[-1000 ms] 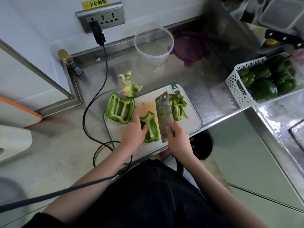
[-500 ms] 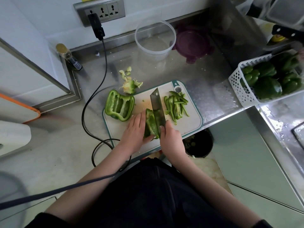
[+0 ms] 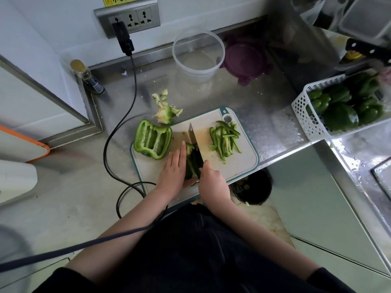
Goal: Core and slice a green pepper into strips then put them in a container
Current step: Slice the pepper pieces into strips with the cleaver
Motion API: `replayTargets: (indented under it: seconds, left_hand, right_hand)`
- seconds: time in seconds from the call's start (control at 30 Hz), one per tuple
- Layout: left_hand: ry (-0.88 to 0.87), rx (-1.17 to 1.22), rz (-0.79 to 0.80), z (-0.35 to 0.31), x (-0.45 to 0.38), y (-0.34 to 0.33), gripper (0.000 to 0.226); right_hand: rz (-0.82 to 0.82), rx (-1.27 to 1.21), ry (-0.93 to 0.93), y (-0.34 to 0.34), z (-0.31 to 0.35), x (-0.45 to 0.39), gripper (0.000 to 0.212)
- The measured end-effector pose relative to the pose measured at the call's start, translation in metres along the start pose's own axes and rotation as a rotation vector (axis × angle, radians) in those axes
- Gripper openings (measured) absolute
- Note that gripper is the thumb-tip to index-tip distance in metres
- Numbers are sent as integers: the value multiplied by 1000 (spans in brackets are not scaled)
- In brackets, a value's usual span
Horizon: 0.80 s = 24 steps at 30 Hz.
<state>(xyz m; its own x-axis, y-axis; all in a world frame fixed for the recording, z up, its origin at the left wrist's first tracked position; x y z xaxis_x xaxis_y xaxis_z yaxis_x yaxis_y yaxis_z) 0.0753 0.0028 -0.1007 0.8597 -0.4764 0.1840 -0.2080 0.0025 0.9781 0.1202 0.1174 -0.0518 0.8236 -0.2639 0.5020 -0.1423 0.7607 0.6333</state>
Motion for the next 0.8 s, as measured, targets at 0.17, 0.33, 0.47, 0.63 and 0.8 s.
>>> replayTargets:
  seconds: [0.17, 0.33, 0.47, 0.63, 0.8]
  left_hand:
    - [36, 9, 82, -4, 1, 4, 107]
    - [212, 398, 1, 8, -10, 12, 65]
    - [251, 417, 13, 12, -20, 23, 30]
    - [216, 365, 35, 10, -20, 25, 31]
    - [212, 389, 7, 9, -18, 21, 29]
  right_hand:
    - [6, 34, 5, -4, -1, -2, 11]
    - [46, 155, 70, -6, -2, -1, 22]
    - [29, 179, 108, -6, -2, 0, 22]
    - [14, 158, 103, -6, 1, 1, 13]
    - [15, 101, 99, 2, 1, 1, 11]
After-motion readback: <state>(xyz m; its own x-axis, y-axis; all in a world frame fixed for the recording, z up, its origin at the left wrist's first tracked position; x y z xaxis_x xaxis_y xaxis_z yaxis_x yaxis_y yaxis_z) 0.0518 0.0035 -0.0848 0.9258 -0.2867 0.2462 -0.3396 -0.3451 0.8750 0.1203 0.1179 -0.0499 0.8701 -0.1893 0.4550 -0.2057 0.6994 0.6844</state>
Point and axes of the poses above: each hand's wrist, its own x-axis away from the middle knuckle, its own y-axis out of the back of the hand, z = x × y, the point moved 1 cm from there along -x, towards the middle knuckle, and after that the axes turned 14 degrees about -x, right-handed, at the moved point
